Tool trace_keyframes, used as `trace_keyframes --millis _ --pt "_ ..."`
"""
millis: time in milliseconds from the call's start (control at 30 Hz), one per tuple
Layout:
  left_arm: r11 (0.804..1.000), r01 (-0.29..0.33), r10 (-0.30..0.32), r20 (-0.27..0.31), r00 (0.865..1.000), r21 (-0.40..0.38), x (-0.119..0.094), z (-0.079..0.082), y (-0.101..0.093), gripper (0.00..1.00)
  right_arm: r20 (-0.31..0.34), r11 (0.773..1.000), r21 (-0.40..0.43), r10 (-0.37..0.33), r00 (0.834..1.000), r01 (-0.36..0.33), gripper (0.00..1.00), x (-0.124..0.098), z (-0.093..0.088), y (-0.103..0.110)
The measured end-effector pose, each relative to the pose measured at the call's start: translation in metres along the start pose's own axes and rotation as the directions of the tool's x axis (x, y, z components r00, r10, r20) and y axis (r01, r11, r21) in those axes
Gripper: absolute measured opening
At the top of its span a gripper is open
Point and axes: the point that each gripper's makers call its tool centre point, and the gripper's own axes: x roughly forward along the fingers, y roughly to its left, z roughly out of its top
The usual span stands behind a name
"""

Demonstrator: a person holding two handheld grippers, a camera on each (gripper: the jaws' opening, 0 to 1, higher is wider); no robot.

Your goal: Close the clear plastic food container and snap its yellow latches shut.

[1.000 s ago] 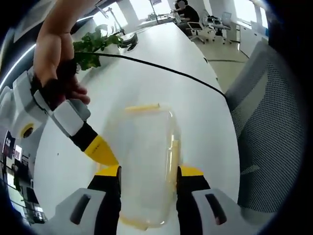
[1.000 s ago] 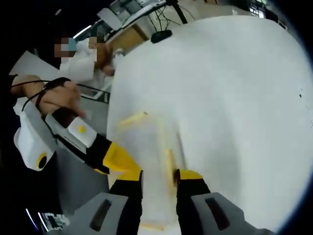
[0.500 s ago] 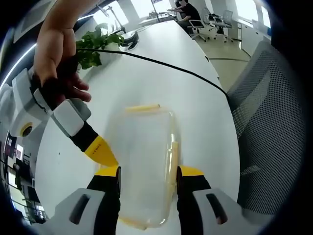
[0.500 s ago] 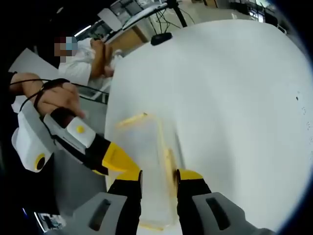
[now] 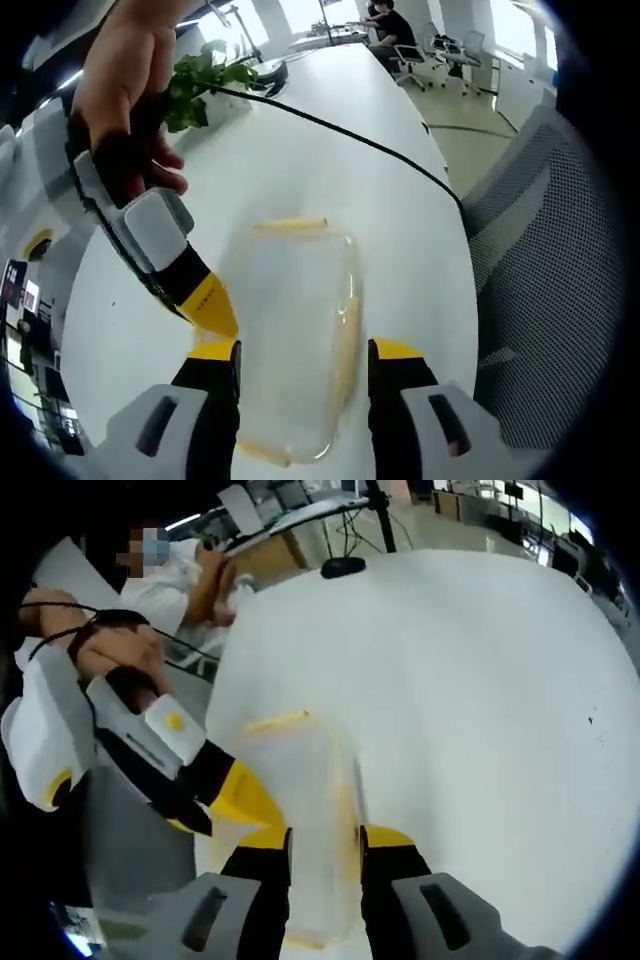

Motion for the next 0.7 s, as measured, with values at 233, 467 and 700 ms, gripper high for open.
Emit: trace_keyframes --millis 233,467,700 --pt "0.997 -0.002 0.004 0.027 1.0 -0.078 -0.006 0.006 0.007 0.54 0.021 0.998 -0.047 -0.045 0.999 0.046 0.26 -0.005 -0.006 0.001" --pt "0.984 0.056 -0.046 0.062 0.997 -0.168 -0.007 0.01 0.005 0.61 0.05 0.994 -0.061 -0.086 0.995 0.089 0.26 -0.01 -0.008 0.003" --pt "0.982 0.071 -0.063 0.05 0.997 -0.172 -0.007 0.007 0.007 0.65 0.087 0.99 -0.068 -0.12 0.989 0.126 0.38 -0.013 -0.006 0.008"
